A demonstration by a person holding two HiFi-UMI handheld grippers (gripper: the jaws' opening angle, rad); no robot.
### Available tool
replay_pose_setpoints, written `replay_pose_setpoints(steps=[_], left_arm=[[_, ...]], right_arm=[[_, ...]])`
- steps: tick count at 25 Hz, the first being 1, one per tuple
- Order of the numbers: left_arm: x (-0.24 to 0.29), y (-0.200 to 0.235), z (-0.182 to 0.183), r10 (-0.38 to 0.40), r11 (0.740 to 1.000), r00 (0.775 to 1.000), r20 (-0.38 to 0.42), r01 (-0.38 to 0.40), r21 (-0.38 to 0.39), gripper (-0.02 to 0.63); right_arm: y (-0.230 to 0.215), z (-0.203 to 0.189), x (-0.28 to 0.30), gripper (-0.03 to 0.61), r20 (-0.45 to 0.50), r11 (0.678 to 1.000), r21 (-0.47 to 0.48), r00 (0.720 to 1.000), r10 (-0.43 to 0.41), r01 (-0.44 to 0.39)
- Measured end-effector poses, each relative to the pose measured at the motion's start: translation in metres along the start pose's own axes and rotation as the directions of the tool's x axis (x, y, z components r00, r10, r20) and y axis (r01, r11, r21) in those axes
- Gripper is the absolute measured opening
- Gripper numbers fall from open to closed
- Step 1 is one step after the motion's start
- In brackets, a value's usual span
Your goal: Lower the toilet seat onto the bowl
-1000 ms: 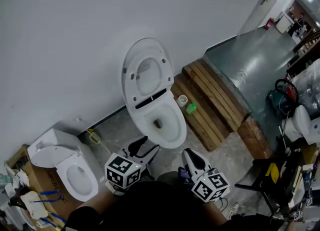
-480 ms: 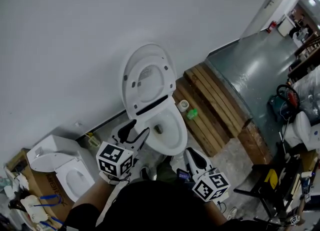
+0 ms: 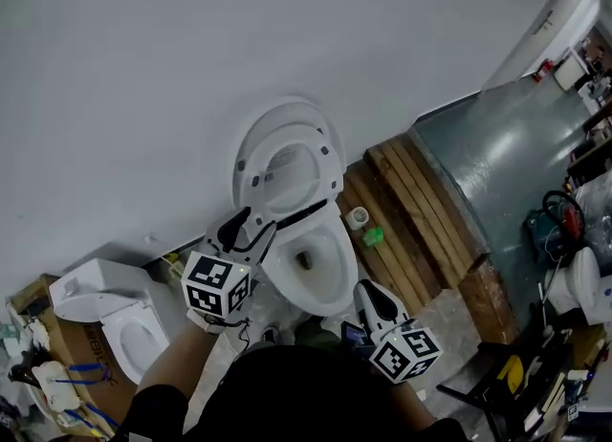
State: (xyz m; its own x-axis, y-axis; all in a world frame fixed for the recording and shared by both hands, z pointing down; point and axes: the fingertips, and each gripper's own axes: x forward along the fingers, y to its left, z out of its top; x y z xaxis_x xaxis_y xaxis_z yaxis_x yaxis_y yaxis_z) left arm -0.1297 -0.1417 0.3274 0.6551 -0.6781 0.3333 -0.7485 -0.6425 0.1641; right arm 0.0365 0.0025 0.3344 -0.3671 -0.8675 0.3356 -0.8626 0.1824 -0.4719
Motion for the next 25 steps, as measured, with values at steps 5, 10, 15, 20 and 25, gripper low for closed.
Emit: replay_pose_setpoints(steps=[5,10,15,20,25], left_arm=[[0.048,0.041,0.011,0.123,0.992,0.992,0.000,-0.123,0.010,0.229],[0.088,0.063,0.018,0.194,0.978,0.980,-0.035,-0.190,0.091,0.230],[0.127,0.091,0.018,0.277,0.958,0.960,-0.048,-0.272,0.086,0.229],[0.167,0.124,0.006,0.343,0.939,0.938,-0.056,-0.343,0.010,0.230],[0.196,0.143,-0.002,0.372,0.928,0.928,-0.037,-0.372,0.006,0.230]], right_arm=[[-0.023,0.026,0.024,0.054,-0.011,0.999,0.001,0.999,0.047,-0.047],[-0.041,0.048,0.041,0.054,-0.024,0.995,0.004,0.995,0.101,-0.101],[-0.049,0.059,0.057,0.054,-0.042,0.989,0.002,0.988,0.148,-0.148],[-0.057,0.058,0.067,0.054,-0.079,0.986,0.011,0.983,0.166,-0.166],[-0.065,0.056,0.075,0.054,-0.084,0.993,0.038,0.990,0.111,-0.108]])
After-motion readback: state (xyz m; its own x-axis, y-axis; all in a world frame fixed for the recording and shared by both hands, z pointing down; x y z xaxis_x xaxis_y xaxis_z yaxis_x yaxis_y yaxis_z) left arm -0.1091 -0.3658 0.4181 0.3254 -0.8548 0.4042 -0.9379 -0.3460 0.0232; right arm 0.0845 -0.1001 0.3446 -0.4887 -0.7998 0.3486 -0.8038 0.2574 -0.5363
